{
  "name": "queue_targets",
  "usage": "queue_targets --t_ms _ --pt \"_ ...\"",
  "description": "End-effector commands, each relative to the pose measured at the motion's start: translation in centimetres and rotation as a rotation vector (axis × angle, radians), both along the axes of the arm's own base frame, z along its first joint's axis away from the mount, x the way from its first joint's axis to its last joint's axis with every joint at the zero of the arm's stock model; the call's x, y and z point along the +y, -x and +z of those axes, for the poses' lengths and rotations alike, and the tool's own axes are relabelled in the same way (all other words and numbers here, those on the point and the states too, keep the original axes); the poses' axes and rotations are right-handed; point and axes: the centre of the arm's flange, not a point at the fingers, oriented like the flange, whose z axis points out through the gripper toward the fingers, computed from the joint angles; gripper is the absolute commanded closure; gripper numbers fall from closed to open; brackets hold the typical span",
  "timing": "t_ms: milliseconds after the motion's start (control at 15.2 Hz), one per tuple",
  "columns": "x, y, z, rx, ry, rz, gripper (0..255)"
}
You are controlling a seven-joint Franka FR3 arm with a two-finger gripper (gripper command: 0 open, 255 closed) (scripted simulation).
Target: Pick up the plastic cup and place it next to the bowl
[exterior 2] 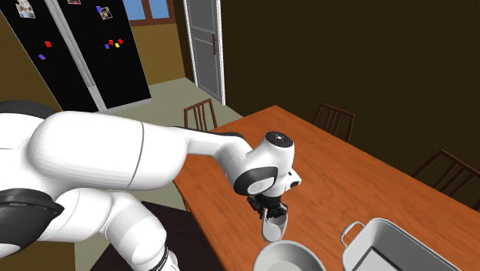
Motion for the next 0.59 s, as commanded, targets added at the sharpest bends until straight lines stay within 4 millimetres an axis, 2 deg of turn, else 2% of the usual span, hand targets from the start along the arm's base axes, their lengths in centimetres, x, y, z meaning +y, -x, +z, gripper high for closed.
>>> queue_targets --t_ms 0,264,330,528 --pt "-0.03 0.00 -0.06 0.000 0.001 0.000 255" --pt "-0.03 0.00 -0.06 0.000 0.001 0.000 255" --pt "-0.03 0.00 -0.05 0.000 0.001 0.000 0" --pt "-0.03 0.00 -0.05 0.000 0.001 0.000 0"
